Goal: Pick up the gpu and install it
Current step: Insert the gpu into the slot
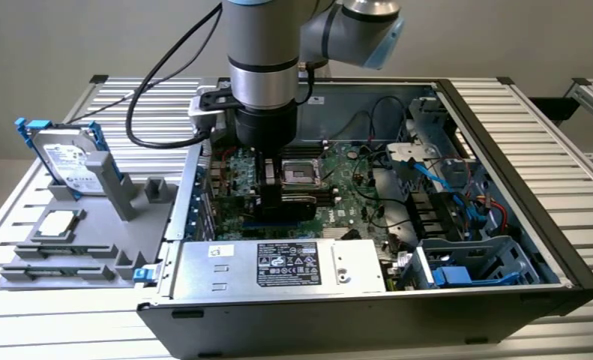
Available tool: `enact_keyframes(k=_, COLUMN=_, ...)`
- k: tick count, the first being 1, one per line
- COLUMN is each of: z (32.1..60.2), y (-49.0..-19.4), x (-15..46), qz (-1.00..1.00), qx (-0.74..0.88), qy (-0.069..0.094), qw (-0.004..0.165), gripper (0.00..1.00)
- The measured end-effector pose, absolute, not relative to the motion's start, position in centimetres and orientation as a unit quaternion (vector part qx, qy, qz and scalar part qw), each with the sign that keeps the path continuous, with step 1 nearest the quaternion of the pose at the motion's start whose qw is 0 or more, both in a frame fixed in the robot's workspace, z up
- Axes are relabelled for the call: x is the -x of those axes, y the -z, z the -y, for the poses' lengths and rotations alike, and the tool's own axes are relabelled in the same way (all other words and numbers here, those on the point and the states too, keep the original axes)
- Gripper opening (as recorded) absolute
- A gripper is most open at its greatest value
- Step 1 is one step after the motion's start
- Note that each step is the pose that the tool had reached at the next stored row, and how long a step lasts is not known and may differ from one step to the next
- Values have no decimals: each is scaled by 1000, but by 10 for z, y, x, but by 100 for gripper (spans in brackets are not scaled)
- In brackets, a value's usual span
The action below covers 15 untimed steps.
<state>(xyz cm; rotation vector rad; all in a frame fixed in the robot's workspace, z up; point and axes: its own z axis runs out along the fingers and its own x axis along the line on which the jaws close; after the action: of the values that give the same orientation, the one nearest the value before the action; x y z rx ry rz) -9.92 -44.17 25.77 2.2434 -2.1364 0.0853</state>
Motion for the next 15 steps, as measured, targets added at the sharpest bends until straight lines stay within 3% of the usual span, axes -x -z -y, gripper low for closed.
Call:
enact_keyframes(k=9, z=442, y=-258, x=99, qz=689, qx=-724, qy=-27, qw=21, gripper=58)
enact_keyframes(k=11, z=442, y=-258, x=99, qz=689, qx=-724, qy=-27, qw=21, gripper=50)
enact_keyframes(k=13, z=442, y=-258, x=99, qz=689, qx=-724, qy=-27, qw=21, gripper=50)
enact_keyframes(k=14, z=442, y=-258, x=99, qz=689, qx=-724, qy=-27, qw=21, gripper=43)
enact_keyframes(k=15, z=442, y=-258, x=99, qz=689, qx=-724, qy=-27, qw=21, gripper=43)
